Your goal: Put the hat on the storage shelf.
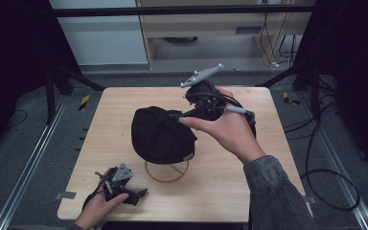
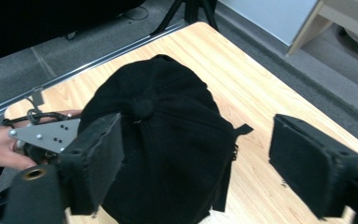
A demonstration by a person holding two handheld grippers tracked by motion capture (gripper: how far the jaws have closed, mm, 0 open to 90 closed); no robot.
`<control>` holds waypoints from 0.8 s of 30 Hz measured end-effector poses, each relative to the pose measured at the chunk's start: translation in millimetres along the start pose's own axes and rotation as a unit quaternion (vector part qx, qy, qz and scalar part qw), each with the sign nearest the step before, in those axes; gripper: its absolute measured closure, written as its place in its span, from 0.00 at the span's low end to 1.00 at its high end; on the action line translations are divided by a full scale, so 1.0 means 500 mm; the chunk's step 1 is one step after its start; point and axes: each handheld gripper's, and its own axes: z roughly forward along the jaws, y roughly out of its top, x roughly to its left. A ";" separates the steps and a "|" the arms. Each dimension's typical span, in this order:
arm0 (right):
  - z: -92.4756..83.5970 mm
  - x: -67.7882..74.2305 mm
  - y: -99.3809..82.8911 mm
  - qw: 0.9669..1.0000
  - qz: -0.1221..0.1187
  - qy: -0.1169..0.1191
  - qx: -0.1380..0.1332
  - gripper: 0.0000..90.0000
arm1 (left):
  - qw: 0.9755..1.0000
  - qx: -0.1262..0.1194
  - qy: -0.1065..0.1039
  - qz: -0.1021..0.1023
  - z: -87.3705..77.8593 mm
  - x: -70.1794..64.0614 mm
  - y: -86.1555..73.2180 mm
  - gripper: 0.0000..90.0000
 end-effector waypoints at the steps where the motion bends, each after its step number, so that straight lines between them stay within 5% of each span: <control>1: -0.003 -0.002 -0.002 1.000 0.003 -0.004 0.000 0.16 | 1.000 0.000 0.000 0.000 0.000 0.000 0.000 0.00; 11: -0.033 -0.031 -0.037 0.999 0.015 -0.024 -0.018 0.07 | 1.000 0.001 0.001 -0.001 0.000 -0.001 0.000 0.00; 24: -0.078 -0.062 -0.101 0.998 0.024 -0.059 -0.018 0.10 | 1.000 0.000 0.001 -0.001 0.000 -0.001 0.000 0.00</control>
